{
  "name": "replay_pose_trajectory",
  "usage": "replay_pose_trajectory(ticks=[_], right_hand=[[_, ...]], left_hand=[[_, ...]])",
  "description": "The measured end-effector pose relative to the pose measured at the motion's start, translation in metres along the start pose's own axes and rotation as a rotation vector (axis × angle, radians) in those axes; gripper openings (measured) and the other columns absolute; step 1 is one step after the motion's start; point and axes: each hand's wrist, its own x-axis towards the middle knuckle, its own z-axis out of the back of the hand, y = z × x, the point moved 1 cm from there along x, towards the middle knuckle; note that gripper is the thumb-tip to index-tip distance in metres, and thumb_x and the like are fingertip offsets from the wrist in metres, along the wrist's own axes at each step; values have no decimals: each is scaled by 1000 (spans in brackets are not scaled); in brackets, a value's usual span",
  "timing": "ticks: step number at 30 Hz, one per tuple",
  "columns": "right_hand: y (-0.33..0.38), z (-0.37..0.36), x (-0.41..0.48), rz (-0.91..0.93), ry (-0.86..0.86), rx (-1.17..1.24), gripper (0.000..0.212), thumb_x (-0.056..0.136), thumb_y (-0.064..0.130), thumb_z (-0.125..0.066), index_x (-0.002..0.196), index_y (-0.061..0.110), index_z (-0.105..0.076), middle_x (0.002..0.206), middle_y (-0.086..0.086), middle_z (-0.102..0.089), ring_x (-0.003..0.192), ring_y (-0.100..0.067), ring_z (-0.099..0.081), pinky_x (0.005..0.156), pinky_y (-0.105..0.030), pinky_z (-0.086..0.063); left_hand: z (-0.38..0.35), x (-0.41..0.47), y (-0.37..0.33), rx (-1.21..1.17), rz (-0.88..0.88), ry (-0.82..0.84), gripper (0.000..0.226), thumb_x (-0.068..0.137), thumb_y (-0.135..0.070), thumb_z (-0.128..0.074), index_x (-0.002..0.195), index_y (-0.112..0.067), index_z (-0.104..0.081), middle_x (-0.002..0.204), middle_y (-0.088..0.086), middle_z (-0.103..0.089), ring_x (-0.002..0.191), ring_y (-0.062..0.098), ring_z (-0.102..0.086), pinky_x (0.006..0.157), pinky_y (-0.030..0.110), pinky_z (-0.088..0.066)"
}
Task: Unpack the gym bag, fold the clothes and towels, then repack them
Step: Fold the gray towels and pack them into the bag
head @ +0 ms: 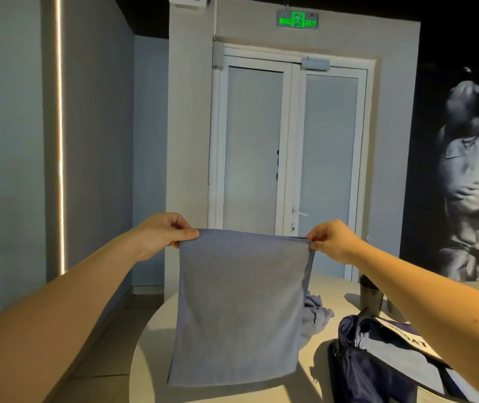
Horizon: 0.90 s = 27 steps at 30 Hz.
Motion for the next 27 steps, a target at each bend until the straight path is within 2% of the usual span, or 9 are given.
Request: replay_pose_trajectory(ticks=[6,10,13,20,22,24,27], right_hand=[[-2,0,0,-11,9,14,12,90,5,-72,100,9,-79,94,-4,-74,82,-14,-64,84,-30,-53],[-2,-1,1,-29,-24,21,12,94,12,-69,101,11,-79,97,-3,-72,84,-15,-63,85,-33,-55],[-2,-1,1,-36,-46,49,16,97,16,-66,107,11,-77,103,-3,-71,90,-16,-62,83,-32,-52],[-3,-7,3,-35,-54,40,14,96,8,-65,101,12,-77,95,-3,-72,88,-18,-65,83,-34,-55],[-5,-10,4,-27,-56,55,15,94,5,-67,105,13,-74,97,-4,-72,91,-20,-67,89,-38,-57],[-8,-13,5,-27,-37,81,25,93,4,-69,116,14,-69,103,-6,-72,96,-22,-68,95,-39,-56],[-13,-18,3,-41,38,117,25,93,7,-69,117,15,-73,105,-2,-72,92,-17,-66,91,-32,-56]], left_hand=[[4,-3,6,144,-26,25,20,80,-19,-86,91,-12,-72,90,3,-71,86,18,-64,87,35,-53],[-3,-7,3,296,-86,24,18,77,-16,-88,88,-20,-74,86,-4,-73,80,13,-67,75,25,-51],[-7,-10,4,345,-128,2,18,78,-13,-86,89,-20,-74,87,-3,-73,79,12,-67,71,22,-50],[-10,-8,11,408,-144,-31,22,79,-14,-85,92,-15,-68,88,2,-67,76,13,-61,66,19,-46],[-10,-6,13,394,-124,-13,29,80,-14,-85,101,-19,-65,94,3,-66,81,14,-61,69,19,-48],[-8,-4,17,386,-88,21,35,82,-18,-84,111,-28,-66,100,0,-67,90,14,-65,79,21,-50],[-4,-4,24,381,-28,84,17,85,-24,-82,101,-28,-78,94,-8,-76,92,9,-70,85,24,-55]])
